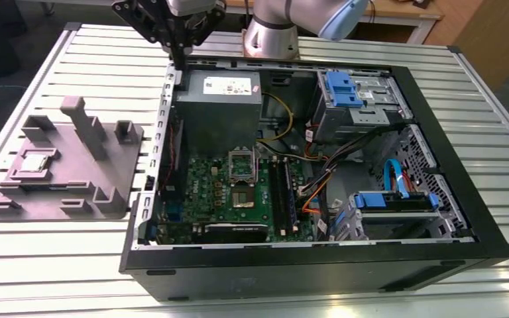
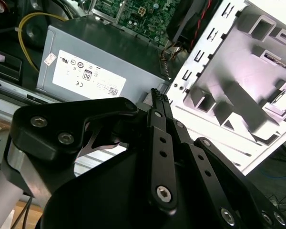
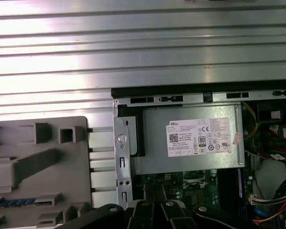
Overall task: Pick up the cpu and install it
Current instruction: 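Reach for the cpu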
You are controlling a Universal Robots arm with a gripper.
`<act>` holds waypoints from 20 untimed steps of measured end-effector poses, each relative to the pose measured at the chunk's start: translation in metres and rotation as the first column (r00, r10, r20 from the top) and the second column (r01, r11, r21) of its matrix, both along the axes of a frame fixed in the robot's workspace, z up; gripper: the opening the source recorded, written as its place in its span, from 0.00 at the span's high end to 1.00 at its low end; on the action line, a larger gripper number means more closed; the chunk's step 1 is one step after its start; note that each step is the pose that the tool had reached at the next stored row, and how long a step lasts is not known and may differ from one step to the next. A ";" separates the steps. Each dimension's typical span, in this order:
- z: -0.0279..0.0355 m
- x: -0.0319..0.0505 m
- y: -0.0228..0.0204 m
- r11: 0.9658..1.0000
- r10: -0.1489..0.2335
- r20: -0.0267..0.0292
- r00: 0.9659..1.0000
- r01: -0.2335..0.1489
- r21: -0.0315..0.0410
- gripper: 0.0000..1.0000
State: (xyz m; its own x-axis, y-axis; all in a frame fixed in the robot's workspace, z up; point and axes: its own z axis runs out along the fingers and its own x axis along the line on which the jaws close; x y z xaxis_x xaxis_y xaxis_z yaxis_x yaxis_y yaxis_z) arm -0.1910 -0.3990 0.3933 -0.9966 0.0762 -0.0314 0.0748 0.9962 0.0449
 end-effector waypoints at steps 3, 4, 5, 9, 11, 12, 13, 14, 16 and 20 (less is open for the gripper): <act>0.0000 -0.0040 0.0000 1.000 0.000 0.000 1.000 0.000 0.000 0.86; 0.0000 -0.0054 0.0000 1.000 0.000 0.000 1.000 0.000 0.000 0.86; 0.0000 -0.0066 0.0000 1.000 0.000 0.000 1.000 0.000 0.000 0.86; 0.0000 -0.0099 0.0000 1.000 0.000 0.000 1.000 0.000 0.000 0.86; 0.0000 -0.0114 0.0000 1.000 0.000 0.000 1.000 0.000 0.000 0.86; 0.0000 -0.0120 0.0000 1.000 0.000 0.000 1.000 0.000 0.000 0.86; 0.0000 -0.0127 0.0000 1.000 0.000 0.000 1.000 0.000 0.000 0.86; 0.0000 -0.0135 0.0000 1.000 0.000 0.000 1.000 0.000 0.000 0.86; -0.0001 -0.0148 0.0000 1.000 0.000 0.001 1.000 0.000 0.000 0.86; 0.0000 -0.0149 0.0000 1.000 0.000 0.000 1.000 0.000 0.000 0.86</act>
State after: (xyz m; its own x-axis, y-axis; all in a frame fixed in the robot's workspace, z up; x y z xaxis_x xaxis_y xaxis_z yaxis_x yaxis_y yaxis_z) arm -0.2059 -0.3989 0.3933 -0.9966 0.0762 -0.0318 0.0747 0.9962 0.0449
